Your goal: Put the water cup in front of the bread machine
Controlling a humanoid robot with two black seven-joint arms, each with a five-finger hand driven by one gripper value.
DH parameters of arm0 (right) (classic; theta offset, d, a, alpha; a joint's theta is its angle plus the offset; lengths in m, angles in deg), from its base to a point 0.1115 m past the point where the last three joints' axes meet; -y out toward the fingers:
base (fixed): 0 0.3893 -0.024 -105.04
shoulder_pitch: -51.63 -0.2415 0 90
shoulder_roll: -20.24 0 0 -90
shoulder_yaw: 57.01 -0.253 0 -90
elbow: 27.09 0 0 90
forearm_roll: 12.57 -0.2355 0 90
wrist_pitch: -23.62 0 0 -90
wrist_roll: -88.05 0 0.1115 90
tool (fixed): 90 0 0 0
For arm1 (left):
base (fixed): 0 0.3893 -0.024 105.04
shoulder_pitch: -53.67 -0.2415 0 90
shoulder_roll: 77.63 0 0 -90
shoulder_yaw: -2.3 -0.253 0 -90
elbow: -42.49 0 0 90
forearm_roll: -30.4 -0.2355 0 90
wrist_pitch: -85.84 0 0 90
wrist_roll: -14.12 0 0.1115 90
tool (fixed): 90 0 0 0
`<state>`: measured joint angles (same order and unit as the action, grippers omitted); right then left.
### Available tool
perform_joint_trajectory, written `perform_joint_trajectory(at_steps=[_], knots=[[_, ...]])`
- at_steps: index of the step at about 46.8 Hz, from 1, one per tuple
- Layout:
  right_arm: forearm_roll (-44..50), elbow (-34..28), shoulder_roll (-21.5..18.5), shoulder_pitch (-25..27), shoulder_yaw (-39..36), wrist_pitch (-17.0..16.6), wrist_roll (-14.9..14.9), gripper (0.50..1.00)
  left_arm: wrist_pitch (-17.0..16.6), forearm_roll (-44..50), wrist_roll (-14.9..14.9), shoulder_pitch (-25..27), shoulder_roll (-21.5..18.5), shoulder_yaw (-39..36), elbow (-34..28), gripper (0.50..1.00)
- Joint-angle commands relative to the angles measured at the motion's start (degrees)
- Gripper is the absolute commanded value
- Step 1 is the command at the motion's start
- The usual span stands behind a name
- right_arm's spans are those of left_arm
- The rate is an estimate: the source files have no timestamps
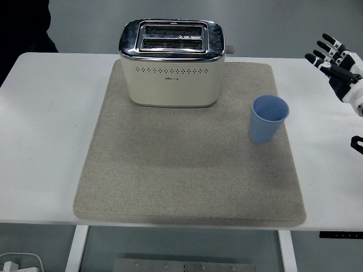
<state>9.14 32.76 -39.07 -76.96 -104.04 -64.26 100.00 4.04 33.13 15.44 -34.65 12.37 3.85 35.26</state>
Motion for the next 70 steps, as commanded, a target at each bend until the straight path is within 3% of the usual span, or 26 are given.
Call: perform_joint_trajectory(at_steps=[1,9,34,51,70], knots=[[0.0,0.0,0.1,0.0,0.0,0.0,0.0,0.946,0.2,0.4,0.0,-0.1,0.0,0.2,-1.0,0.999],[0.0,0.0,0.0,0.4,0.1,0.0,0.0,0.946,-0.6,1.4,-0.1,-0.3,0.0,4.2,-0.6,0.999],[-0.1,0.0,0.2,0.4,0.2,-0.7,-0.1,0.946,-0.6,1.2,-0.1,-0.3,0.0,4.0,-0.1,0.999],[0.4,0.9,0.6,1.8,0.9,-3.3,-0.1,0.946,-0.6,1.2,-0.1,-0.3,0.0,4.0,0.0,0.999],[7.5,4.5,6.7,2.6,4.0,-6.2,1.8,0.946,-0.6,1.2,-0.1,-0.3,0.0,4.0,0.0,0.999]])
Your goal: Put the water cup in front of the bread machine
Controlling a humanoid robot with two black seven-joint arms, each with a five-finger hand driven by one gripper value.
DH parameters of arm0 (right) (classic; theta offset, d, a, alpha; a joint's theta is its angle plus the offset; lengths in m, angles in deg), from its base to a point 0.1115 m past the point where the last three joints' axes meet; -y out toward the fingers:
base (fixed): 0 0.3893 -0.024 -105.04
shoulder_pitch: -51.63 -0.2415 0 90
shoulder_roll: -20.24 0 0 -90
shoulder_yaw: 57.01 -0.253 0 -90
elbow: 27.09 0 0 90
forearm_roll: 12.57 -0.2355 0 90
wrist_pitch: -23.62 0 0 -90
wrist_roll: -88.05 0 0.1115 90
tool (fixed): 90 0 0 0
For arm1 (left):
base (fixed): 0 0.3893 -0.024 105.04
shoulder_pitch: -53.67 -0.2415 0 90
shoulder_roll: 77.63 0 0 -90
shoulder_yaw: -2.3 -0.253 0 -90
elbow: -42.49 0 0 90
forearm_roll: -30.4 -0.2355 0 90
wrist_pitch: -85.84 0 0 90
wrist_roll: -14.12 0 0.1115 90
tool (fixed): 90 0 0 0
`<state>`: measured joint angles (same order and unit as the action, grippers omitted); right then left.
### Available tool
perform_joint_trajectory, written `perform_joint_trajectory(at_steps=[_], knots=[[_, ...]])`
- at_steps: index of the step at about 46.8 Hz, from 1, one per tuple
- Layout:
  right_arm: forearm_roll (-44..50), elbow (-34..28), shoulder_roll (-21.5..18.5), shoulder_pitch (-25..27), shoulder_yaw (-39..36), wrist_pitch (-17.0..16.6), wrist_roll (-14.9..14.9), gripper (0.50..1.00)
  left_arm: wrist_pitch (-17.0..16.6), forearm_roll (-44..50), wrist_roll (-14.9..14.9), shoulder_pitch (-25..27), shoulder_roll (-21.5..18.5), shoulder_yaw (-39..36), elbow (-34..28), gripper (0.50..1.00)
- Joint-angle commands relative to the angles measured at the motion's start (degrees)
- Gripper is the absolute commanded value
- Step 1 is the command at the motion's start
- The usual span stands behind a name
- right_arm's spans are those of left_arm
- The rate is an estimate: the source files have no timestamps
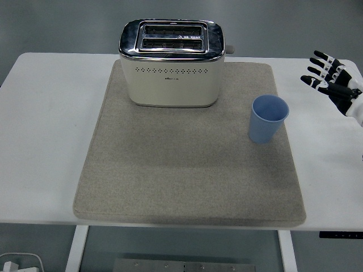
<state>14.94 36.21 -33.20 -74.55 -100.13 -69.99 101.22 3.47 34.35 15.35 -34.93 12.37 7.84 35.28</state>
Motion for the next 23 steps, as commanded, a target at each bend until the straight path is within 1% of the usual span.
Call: perform_joint_trajectory(at_steps=[1,7,13,19,23], knots=[[2.1,1.5,1.1,0.2,0.0,-0.7,0.7,0.946,0.0,0.0,0.0,0.0,0.0,0.0,0.0,0.999],[3.6,3.7,3.2,1.4,0.1,-1.9,1.5,0.944,0.0,0.0,0.0,0.0,0.0,0.0,0.0,0.999],[5.6,6.5,5.4,3.9,0.1,-4.0,3.9,0.946,-0.1,0.0,0.0,0.0,0.0,0.0,0.0,0.999],[8.3,9.3,7.5,6.9,0.1,-4.4,6.0,0.946,0.0,0.0,0.0,0.0,0.0,0.0,0.0,0.999],[9.9,10.0,7.9,8.3,0.1,-4.3,7.3,0.946,0.0,0.0,0.0,0.0,0.0,0.0,0.0,0.999]])
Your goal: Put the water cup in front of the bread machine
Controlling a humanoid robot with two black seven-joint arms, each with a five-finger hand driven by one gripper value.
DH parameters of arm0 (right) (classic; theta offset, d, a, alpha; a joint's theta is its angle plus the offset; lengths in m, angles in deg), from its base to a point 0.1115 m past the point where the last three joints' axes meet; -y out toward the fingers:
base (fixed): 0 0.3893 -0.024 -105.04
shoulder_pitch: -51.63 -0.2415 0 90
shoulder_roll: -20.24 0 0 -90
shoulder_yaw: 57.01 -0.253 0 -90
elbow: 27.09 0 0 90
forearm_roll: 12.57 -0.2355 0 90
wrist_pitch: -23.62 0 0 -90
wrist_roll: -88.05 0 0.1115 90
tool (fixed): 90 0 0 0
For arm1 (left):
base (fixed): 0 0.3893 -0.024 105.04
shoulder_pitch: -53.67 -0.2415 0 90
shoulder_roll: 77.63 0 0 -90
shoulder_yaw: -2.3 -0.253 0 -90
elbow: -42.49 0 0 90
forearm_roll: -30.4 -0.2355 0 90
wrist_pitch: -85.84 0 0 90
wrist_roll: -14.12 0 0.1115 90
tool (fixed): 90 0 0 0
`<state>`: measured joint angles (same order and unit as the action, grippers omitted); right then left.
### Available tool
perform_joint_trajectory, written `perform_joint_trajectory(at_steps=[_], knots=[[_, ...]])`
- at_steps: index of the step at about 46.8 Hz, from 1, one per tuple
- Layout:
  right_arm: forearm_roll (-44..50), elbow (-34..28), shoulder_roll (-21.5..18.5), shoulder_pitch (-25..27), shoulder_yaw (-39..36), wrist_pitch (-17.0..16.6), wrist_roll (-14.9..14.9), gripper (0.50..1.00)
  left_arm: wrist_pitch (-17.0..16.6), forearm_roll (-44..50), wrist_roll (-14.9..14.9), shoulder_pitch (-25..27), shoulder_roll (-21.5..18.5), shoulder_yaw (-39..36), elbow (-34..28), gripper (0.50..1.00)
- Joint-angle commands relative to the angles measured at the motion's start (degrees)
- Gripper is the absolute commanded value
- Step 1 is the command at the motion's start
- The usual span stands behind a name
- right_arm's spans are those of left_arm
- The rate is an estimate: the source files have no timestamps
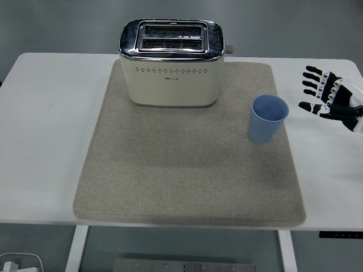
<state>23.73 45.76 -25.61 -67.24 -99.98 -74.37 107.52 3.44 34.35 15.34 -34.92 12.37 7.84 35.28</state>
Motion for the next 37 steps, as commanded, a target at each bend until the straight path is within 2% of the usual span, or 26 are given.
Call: perform_joint_trajectory(at_steps=[1,5,18,37], knots=[[1.5,0.5,0.4,1.4,0.0,0.1,1.3,0.946,0.0,0.0,0.0,0.0,0.0,0.0,0.0,0.999],[3.4,0.5,0.2,2.3,0.1,0.4,2.1,0.944,0.0,0.0,0.0,0.0,0.0,0.0,0.0,0.999],[10.5,0.0,-1.8,3.4,0.2,3.2,2.2,0.944,0.0,0.0,0.0,0.0,0.0,0.0,0.0,0.999],[11.1,-1.7,-2.5,3.6,1.9,5.1,2.2,0.944,0.0,0.0,0.0,0.0,0.0,0.0,0.0,0.999]])
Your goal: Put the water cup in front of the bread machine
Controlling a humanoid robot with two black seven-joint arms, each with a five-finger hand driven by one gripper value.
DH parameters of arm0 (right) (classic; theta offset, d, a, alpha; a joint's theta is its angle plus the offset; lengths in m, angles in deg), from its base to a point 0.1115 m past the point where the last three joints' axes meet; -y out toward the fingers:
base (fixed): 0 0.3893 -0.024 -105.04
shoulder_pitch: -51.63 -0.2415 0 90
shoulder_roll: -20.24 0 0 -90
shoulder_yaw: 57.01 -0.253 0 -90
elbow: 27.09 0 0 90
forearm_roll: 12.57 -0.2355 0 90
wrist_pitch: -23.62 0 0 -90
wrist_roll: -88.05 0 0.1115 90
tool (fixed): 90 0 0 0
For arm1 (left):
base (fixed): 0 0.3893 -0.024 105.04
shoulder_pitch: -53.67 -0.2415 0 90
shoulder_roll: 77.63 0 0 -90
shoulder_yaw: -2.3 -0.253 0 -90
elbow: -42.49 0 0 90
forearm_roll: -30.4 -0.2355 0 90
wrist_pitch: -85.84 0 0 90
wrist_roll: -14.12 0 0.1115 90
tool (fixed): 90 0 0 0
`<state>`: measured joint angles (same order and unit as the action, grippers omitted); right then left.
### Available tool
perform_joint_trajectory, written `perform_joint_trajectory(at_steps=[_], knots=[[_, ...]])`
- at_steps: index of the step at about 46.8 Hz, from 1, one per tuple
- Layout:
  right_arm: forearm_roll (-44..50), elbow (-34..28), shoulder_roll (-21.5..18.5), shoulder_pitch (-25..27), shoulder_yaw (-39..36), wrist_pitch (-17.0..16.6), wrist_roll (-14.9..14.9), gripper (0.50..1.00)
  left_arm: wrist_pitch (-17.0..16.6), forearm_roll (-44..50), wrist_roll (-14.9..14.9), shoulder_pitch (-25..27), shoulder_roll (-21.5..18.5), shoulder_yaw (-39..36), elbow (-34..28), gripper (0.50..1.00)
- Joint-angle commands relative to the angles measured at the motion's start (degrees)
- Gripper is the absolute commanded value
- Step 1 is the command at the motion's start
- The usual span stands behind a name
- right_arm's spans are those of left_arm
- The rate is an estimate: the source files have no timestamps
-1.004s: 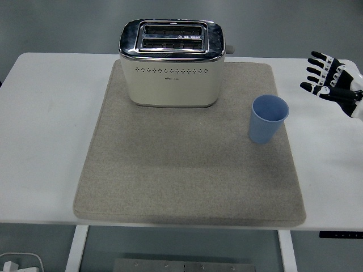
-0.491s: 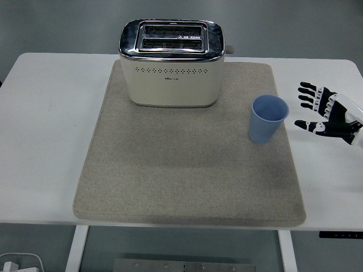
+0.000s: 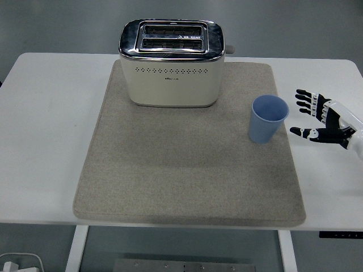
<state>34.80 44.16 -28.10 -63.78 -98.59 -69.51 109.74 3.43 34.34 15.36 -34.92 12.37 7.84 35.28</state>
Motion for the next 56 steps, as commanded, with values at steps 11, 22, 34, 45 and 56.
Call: perform_joint_trajectory(at_steps=[11,22,34,45,56], knots=[[0.0,-0.2,-0.8,-0.1,1.8,0.4,-0.1,0.946,0.0,0.0,0.0,0.0,0.0,0.0,0.0,0.999],[0.4,-0.3,-1.7,-0.5,3.7,1.4,-0.7,0.944,0.1,0.0,0.0,0.0,0.0,0.0,0.0,0.999],[0.4,-1.7,-4.1,-0.9,3.7,1.7,-1.0,0.944,0.0,0.0,0.0,0.0,0.0,0.0,0.0,0.999],[1.9,-3.6,-6.2,-3.0,4.8,3.4,-1.0,0.940,0.0,0.0,0.0,0.0,0.0,0.0,0.0,0.999],[1.9,-4.4,-8.0,-4.5,5.1,3.5,-1.7,0.940,0.1,0.0,0.0,0.0,0.0,0.0,0.0,0.999]])
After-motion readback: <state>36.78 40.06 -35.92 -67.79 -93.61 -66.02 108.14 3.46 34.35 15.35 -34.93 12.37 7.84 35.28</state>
